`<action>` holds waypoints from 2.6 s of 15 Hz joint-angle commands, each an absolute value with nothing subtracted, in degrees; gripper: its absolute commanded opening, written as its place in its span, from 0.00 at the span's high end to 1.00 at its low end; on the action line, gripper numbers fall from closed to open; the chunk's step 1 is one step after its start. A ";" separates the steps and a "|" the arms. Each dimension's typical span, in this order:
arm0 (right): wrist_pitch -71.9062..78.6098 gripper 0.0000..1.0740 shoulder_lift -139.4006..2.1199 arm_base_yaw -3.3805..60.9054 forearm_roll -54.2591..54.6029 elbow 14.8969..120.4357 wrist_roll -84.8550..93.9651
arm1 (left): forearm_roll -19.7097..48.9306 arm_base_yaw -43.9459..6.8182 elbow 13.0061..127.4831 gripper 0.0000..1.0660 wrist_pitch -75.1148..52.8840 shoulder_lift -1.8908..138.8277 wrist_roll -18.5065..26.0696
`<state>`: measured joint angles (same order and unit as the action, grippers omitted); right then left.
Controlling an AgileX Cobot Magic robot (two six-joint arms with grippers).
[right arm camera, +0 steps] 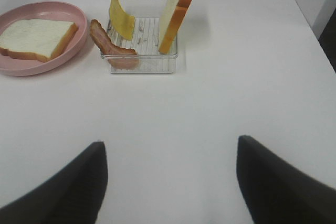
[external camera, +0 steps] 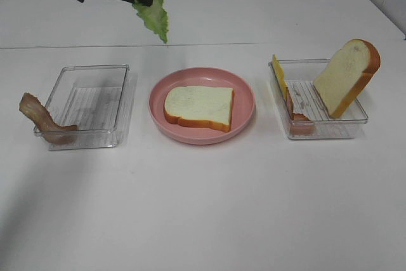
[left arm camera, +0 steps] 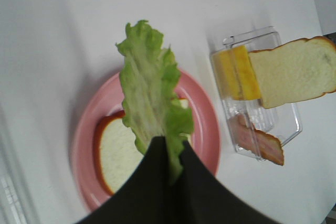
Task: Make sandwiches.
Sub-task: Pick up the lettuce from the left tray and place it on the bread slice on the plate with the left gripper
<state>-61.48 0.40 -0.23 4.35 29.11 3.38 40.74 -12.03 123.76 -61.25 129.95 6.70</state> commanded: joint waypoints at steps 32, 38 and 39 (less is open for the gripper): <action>-60.73 0.38 0.69 -0.69 4.47 28.99 3.78 | 21.03 -24.64 123.93 0.32 -60.85 140.78 1.32; -60.73 0.38 0.69 -0.69 4.47 28.99 3.78 | 8.02 -24.64 125.82 0.31 -68.53 136.99 1.26; -60.73 0.38 0.69 -0.69 4.47 28.99 3.78 | 5.67 -24.64 126.68 0.31 -70.47 136.13 1.20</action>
<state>-61.48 0.40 -0.23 4.35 29.11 3.38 8.71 -24.64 125.59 -67.21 137.85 1.20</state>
